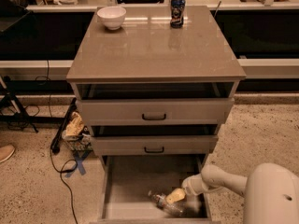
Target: Place water bottle into bottom drawer
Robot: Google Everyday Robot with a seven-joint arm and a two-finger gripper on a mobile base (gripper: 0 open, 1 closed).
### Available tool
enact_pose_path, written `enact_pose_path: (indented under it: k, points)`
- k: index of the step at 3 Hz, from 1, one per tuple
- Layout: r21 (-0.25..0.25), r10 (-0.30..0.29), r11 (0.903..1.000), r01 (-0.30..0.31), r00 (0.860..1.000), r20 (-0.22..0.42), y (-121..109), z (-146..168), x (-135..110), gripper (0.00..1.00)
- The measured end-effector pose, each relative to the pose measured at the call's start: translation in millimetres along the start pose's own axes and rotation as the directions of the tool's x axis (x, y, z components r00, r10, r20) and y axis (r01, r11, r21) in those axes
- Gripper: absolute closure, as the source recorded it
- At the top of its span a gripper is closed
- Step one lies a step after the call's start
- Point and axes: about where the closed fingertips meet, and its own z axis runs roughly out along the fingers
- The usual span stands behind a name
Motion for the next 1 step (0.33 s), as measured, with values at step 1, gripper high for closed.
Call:
enact_pose_path:
  k: [1]
  points:
    - [0.082, 0.034, 0.9959, -0.04, 0.997, 0.07, -12.5, -44.3, 10.8, 0.0]
